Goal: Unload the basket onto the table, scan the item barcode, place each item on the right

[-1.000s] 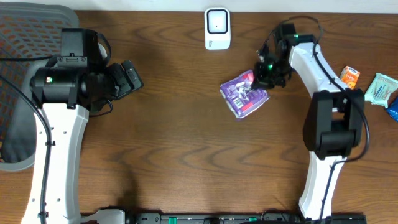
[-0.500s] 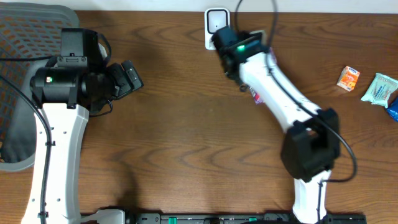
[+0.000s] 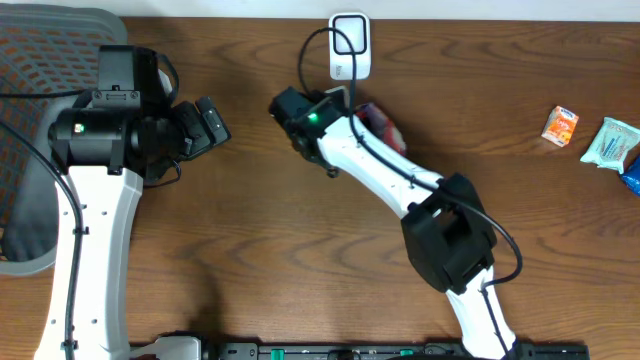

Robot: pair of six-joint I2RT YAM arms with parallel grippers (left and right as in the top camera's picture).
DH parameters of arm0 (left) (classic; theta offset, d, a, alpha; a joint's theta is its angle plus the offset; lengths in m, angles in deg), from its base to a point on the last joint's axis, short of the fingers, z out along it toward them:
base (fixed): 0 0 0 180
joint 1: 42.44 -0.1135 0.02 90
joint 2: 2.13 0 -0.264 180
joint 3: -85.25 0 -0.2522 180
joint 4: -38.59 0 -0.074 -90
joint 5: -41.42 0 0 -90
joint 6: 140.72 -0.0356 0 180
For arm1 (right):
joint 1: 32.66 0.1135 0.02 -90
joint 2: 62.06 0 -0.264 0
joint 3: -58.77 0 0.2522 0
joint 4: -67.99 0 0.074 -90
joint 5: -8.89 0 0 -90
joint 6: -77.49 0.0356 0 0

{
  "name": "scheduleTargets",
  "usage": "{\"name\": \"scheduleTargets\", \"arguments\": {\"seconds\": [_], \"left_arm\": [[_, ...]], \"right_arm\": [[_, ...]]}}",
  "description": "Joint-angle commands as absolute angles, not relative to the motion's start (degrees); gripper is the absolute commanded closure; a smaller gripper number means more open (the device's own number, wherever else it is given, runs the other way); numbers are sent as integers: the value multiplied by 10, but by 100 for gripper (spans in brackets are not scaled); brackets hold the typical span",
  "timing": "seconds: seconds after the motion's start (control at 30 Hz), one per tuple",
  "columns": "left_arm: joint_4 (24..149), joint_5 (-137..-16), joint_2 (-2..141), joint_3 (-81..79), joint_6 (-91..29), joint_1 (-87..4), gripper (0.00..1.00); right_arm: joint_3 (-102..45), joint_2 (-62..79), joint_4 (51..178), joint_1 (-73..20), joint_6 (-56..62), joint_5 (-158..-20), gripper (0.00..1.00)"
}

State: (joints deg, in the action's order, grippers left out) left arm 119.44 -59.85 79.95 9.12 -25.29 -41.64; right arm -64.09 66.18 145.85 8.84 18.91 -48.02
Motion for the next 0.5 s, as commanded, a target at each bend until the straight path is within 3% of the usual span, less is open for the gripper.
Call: {"name": "scheduleTargets", "arguments": {"seconds": [0.0, 0.27, 0.47], "left_arm": [[1196, -595, 798, 95, -258, -419, 2], [1196, -595, 798, 95, -258, -419, 2], [1196, -595, 798, 95, -258, -419, 2]], "right_arm": [[-725, 659, 1482, 74, 181, -562, 16], [-902, 659, 1606, -32, 86, -705, 8], [-868, 664, 1648, -139, 21, -895, 6]]}}
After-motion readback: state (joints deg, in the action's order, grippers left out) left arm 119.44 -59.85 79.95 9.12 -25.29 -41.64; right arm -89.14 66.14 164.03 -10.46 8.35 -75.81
